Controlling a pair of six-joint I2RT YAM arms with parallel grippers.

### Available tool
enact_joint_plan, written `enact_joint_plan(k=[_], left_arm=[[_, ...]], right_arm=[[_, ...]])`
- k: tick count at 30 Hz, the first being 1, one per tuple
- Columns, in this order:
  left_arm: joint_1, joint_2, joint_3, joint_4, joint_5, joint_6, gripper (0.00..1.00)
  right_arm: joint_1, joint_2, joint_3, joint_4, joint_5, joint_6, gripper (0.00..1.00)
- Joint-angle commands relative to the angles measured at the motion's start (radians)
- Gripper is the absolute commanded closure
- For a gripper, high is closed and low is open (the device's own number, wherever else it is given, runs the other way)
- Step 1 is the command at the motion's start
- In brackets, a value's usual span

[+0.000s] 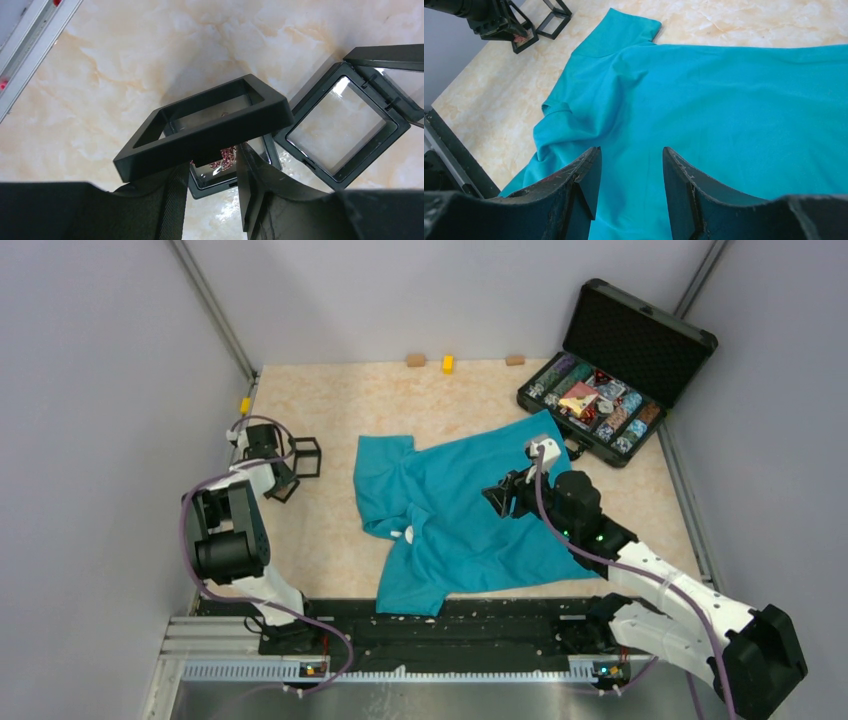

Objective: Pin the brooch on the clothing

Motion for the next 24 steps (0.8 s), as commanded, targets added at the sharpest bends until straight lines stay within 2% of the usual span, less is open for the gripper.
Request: enact_joint_plan(k=[1, 5, 11, 15, 21, 24], left_arm=[[0.005, 0.029, 0.041, 0.009, 0.041, 0.009, 0.58], [0.006, 0.046, 0.047, 0.003, 0.050, 0.011, 0.59], [0.006, 0.037, 0.062, -0.032, 0.060, 0.008, 0.67], [0.006, -0.012, 0.033, -0.015, 0.059, -0.005, 0.80], [0.006, -0.063, 0.010, -0.004, 0.056, -0.002, 0.82], [0.006, -0.066, 0.010, -0.002, 0.061, -0.003, 0.86]], right_arm=[[-0.014, -0.004, -0.002, 0.045, -0.012, -0.009, 0.50], [-0.014, -0.010, -0.005, 0.050, -0.013, -0.005, 0.51], [-0.014, -0.019, -0.012, 0.056, -0.017, -0.004, 0.51], [-0.014, -0.022, -0.014, 0.067, -0.023, 0.000, 0.51], [-0.014, -0.024, -0.022, 0.079, -0.030, 0.005, 0.51], [-0.015, -0.025, -0.025, 0.083, -0.031, 0.006, 0.51]])
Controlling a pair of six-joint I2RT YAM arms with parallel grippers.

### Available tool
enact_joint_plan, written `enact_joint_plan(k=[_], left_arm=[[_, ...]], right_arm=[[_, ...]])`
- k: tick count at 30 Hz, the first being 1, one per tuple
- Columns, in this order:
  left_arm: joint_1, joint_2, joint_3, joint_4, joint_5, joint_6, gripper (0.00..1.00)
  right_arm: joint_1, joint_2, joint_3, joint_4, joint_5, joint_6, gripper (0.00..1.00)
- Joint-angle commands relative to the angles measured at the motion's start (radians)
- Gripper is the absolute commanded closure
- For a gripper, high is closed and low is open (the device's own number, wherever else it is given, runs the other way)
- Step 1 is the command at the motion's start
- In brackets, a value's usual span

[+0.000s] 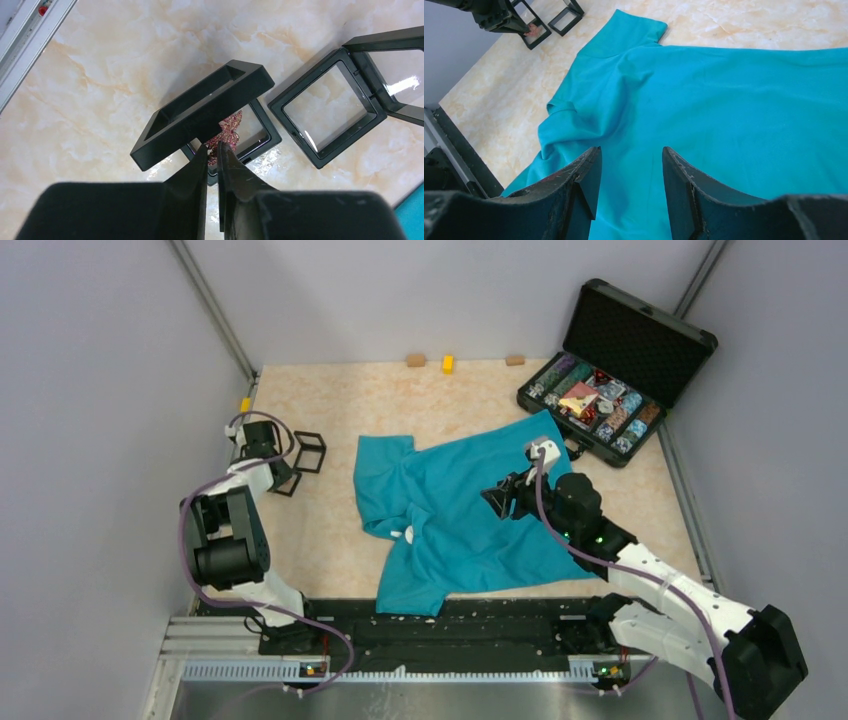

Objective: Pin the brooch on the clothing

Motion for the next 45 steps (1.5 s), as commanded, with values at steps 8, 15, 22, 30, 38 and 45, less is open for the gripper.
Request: enact_joint_plan(k=[8, 15, 22, 30, 38, 45], left_arm=[[0.001, -0.081, -0.015, -0.003, 0.012, 0.001, 1.00], [-0.026, -0.194, -0.032, -0.052, 0.025, -0.022, 1.00], [-0.038, -0.335, -0.072, -0.109, 0.089, -0.018, 1.00], [-0.038, -0.265, -0.035, -0.171, 0.068, 0.047, 0.83], [-0.040, -0.084, 0.056, -0.210, 0.018, 0.054, 0.72], [-0.040, -0.010, 0.099, -0.206, -0.013, 0.048, 0.77]], right_arm=[[-0.014, -0.029, -0.011, 0.055, -0.008, 0.005, 0.51], [-0.014, -0.046, -0.023, 0.071, -0.011, 0.003, 0.51], [-0.014, -0.024, -0.018, 0.092, -0.041, 0.007, 0.51], [-0.014, 0.038, -0.016, 0.155, -0.118, 0.052, 0.52], [-0.014, 0.023, -0.034, 0.161, -0.126, 0.047, 0.52], [-0.014, 0.029, -0.049, 0.186, -0.136, 0.055, 0.52]])
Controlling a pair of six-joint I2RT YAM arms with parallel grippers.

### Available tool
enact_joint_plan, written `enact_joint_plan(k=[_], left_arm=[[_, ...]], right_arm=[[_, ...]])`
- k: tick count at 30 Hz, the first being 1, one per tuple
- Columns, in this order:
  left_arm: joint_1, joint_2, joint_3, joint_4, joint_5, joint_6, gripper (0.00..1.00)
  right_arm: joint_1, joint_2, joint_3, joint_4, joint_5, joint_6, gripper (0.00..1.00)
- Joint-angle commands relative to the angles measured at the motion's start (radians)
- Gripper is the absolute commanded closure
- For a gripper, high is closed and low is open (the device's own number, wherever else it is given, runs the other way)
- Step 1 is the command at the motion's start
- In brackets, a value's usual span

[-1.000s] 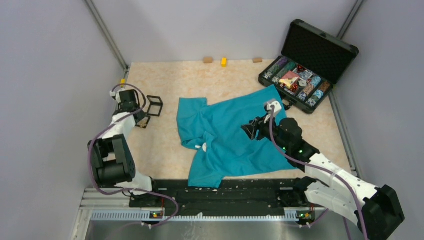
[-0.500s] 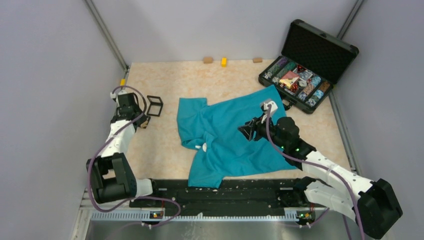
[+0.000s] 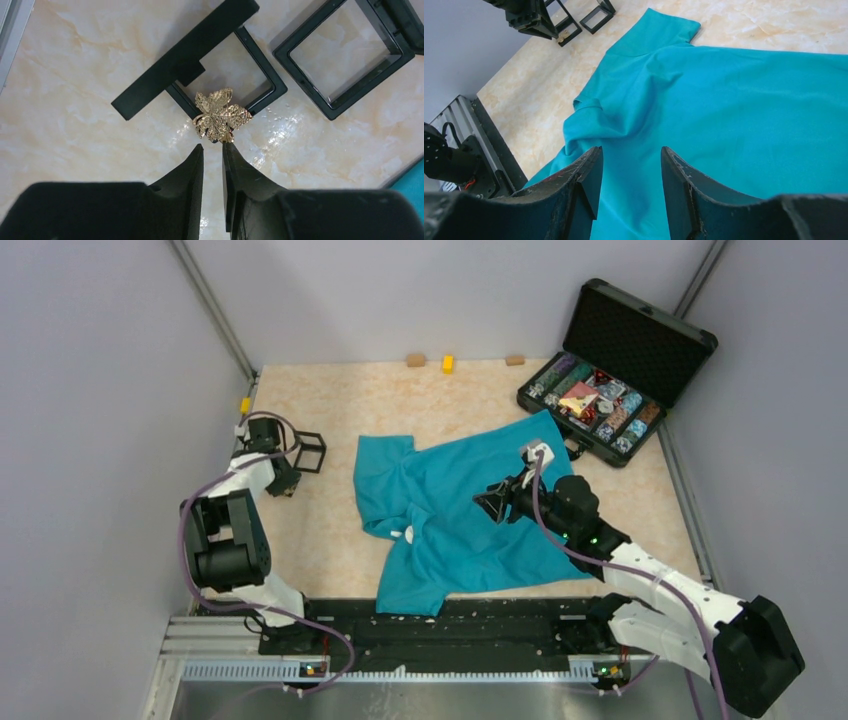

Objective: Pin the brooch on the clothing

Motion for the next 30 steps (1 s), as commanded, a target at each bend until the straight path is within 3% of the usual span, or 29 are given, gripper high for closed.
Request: enact_joint_plan(k=[1, 19, 26, 30], left_arm=[[-0.003, 0.033, 0.060, 0.011, -0.030, 0.003, 0.77], [-0.001, 0.131, 0.108, 0.050, 0.003, 0.001, 0.79], [-0.001, 0.139, 0.102, 0.058, 0.036, -0.008, 0.98], [-0.001, 0.099, 0.083, 0.062, 0.035, -0.017, 1.00]], right_arm=[[-0.010, -0.008, -0.008, 0.063, -0.023, 0.012, 0.52], [-0.010, 0.025, -0.003, 0.069, -0.029, 0.009, 0.53], [-0.010, 0.023, -0.003, 0.068, -0.027, 0.009, 0.53], [-0.010, 0.017, -0.003, 0.065, -0.020, 0.008, 0.53]])
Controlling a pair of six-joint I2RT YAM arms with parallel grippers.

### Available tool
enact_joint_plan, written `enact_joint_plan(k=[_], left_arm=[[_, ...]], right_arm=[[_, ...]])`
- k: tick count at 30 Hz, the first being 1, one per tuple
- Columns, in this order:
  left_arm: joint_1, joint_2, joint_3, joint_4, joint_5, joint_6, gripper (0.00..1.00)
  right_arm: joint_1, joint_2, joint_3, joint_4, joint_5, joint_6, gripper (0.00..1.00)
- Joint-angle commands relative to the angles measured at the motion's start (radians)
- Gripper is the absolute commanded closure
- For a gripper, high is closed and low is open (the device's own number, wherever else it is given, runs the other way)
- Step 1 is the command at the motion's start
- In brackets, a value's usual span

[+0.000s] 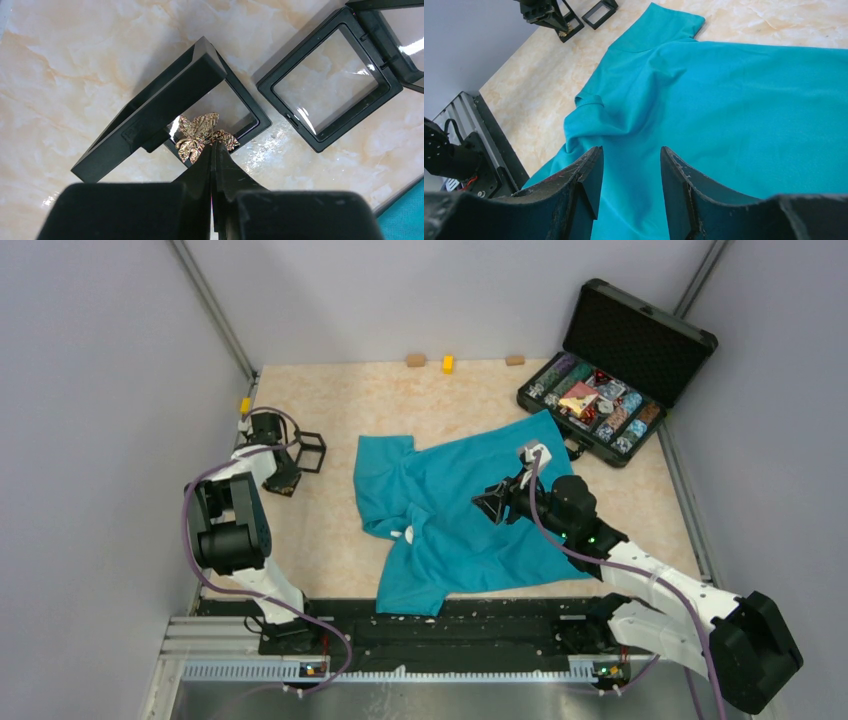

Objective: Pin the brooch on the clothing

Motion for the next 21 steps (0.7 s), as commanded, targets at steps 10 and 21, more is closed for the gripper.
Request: enact_joint_plan(k=[10, 21], left_arm=[[-0.026, -0.308, -0.101, 0.020, 0.077, -0.084, 1.00], [-0.072, -0.437, -0.181, 0.039, 0.035, -0.033, 0.91]], right_arm=[[-0.010, -0.009, 0.019, 0.032, 0.006, 0.003, 0.53], [-0.010, 0.049, 0.030, 0.077, -0.036, 0.063, 0.53]])
